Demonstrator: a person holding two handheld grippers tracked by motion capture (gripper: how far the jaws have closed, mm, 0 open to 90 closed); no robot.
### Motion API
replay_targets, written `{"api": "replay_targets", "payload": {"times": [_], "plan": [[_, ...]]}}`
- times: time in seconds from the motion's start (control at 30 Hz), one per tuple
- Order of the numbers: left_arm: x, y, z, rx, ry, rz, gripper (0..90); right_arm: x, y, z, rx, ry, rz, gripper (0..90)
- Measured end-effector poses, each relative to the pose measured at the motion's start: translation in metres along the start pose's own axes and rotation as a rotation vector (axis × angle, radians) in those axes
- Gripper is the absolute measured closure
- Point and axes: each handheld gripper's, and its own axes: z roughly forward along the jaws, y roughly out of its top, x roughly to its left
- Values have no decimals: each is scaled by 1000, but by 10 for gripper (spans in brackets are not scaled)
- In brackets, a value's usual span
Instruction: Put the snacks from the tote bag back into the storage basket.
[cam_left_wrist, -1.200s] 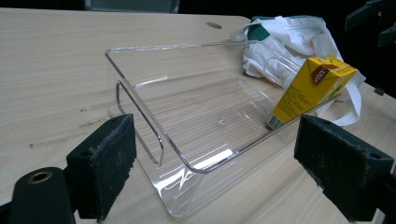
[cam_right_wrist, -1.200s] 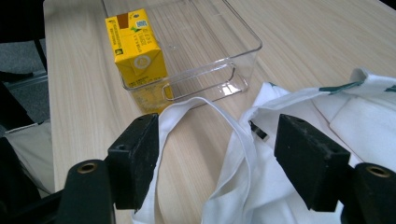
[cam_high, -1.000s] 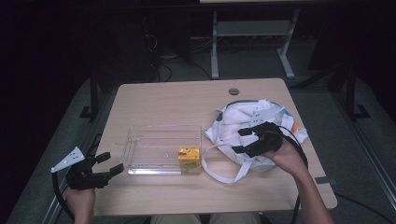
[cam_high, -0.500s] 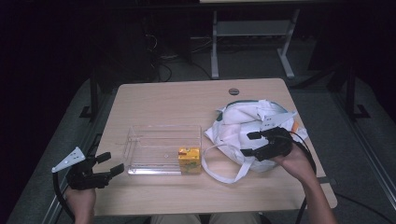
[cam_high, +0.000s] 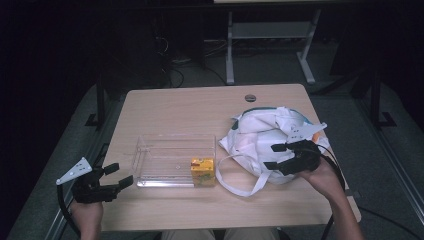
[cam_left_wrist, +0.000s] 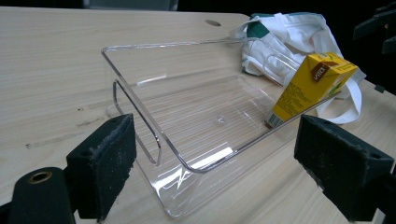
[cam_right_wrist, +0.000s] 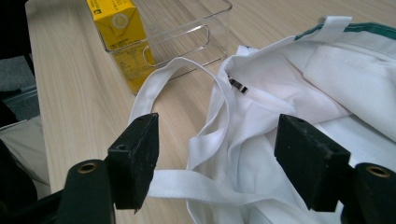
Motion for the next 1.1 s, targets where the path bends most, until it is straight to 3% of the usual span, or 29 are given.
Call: {"api": "replay_targets", "payload": {"times": [1.1], "plan": [[-2,0,1,6,-7,7,126,-3,-45,-13,-27,-39,68,301]]}}
